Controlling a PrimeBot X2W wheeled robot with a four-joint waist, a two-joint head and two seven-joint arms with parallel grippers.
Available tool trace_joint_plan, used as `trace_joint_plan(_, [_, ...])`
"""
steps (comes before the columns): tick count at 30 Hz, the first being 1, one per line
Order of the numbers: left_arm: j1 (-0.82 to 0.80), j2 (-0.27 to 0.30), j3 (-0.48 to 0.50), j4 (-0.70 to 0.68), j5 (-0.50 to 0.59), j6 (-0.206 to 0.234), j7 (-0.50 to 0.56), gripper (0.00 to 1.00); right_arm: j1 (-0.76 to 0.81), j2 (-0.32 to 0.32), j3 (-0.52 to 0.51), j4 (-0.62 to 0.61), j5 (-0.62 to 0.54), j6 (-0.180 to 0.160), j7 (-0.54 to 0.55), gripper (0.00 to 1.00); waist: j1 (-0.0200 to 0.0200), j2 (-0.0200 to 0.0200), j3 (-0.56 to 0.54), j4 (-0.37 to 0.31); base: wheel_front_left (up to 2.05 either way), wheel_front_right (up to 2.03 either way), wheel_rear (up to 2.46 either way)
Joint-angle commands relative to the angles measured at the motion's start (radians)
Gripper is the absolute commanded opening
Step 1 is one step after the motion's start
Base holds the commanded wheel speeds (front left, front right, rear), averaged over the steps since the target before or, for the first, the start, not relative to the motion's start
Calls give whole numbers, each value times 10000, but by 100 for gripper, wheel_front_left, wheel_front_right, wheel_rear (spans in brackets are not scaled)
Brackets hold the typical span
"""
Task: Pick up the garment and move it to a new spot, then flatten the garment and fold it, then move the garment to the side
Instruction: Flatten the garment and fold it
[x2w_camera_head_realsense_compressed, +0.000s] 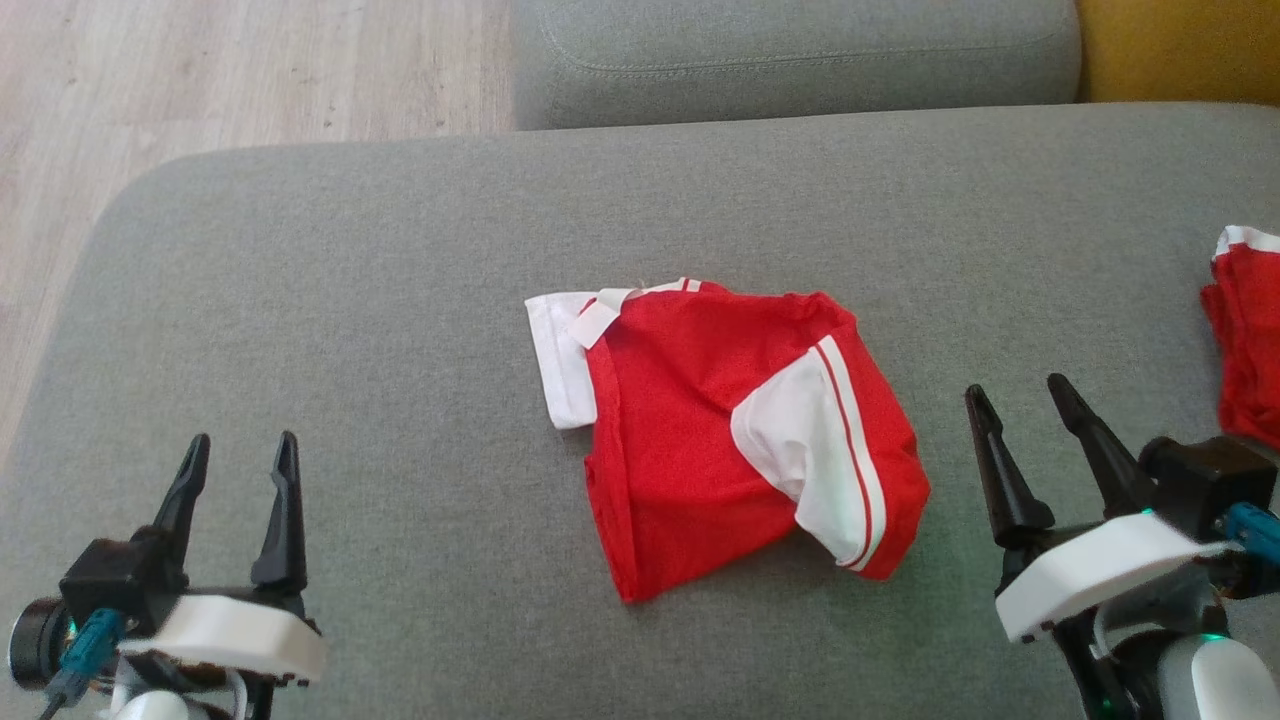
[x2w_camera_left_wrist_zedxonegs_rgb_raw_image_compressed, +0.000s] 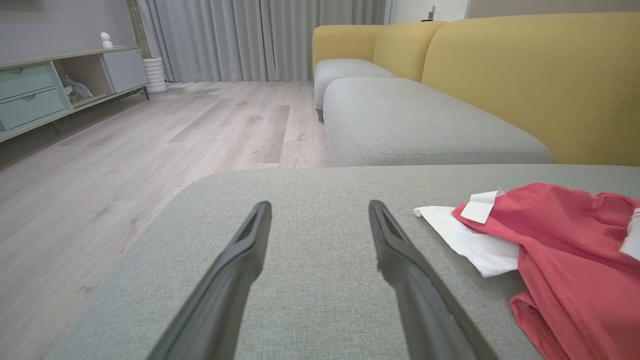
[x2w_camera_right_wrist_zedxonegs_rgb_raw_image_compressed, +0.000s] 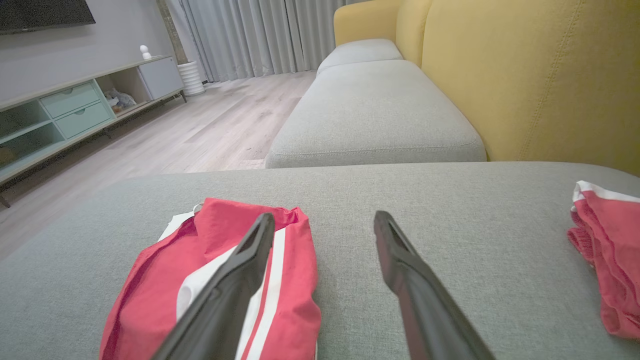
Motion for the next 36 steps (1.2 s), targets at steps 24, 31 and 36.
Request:
trace_joint_plan(24, [-1266, -258, -61, -65, 49, 30, -339, 100, -1755, -1222, 3506, 1531, 94, -17, 1996, 100, 1, 0, 832, 582, 0, 0, 0])
trace_joint_plan(31, [-1485, -367, -121, 183, 43, -22, -541, 100, -1911, -885, 2513, 1549, 279, -17, 1524, 0, 1, 0, 1037, 585, 0, 0, 0])
trace_joint_plan(36, [-1571, -376, -111, 335, 16, -46, -651, 100, -1692, -497, 599, 1414, 363, -17, 1051, 0, 1, 0, 1071, 533, 0, 0, 0])
